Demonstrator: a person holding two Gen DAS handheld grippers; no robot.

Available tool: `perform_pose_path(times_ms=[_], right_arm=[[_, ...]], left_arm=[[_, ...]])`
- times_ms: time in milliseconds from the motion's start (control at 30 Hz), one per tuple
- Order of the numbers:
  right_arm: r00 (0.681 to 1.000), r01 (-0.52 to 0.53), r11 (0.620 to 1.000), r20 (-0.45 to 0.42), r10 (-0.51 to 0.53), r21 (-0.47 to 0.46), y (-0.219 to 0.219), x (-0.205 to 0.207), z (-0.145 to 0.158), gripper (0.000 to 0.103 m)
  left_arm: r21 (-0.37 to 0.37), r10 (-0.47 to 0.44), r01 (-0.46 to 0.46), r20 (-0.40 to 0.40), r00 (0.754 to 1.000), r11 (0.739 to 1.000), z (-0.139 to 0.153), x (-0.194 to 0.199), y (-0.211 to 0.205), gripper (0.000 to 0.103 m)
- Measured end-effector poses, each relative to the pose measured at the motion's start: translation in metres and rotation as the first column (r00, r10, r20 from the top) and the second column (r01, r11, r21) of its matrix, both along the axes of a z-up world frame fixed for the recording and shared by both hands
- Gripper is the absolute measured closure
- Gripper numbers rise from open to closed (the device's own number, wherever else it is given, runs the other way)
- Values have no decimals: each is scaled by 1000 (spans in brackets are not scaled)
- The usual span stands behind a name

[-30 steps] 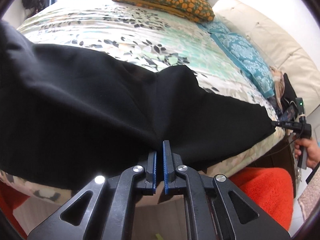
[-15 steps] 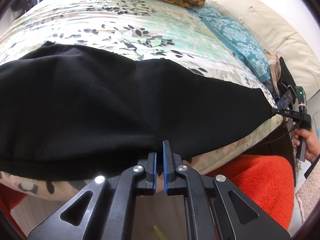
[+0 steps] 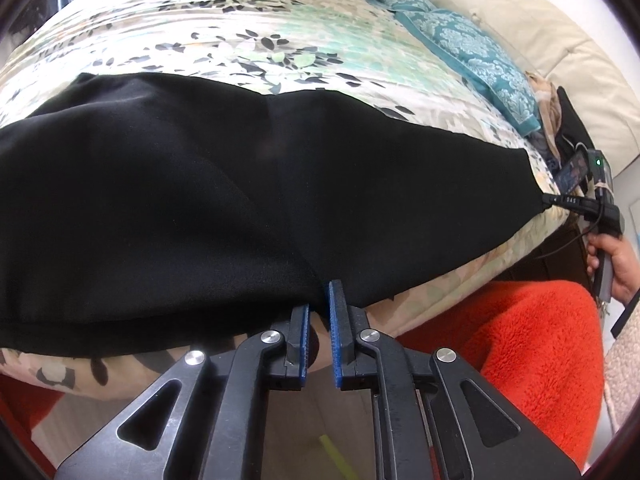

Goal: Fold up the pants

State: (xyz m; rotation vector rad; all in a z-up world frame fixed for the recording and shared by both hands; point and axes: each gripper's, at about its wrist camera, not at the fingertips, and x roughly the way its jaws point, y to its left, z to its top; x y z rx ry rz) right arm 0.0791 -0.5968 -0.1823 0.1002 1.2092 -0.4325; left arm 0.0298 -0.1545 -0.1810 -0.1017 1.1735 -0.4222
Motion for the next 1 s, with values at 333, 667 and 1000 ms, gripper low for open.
perform_pose_path(times_ms=[333, 667, 1000], right_arm=[[992, -24, 997, 120, 32, -70, 54, -10, 58, 35], [935, -275, 897, 315, 165, 347, 269, 1, 40, 31], [953, -260, 879, 255, 166, 401, 338, 15, -27, 31]], left_arm=[[-33, 100, -100, 2, 995, 994, 42, -32, 136, 47], [-199, 722, -727, -112, 683, 657, 39, -17, 415, 36], [-129, 695, -710, -145, 704, 693, 2, -8, 451, 38]])
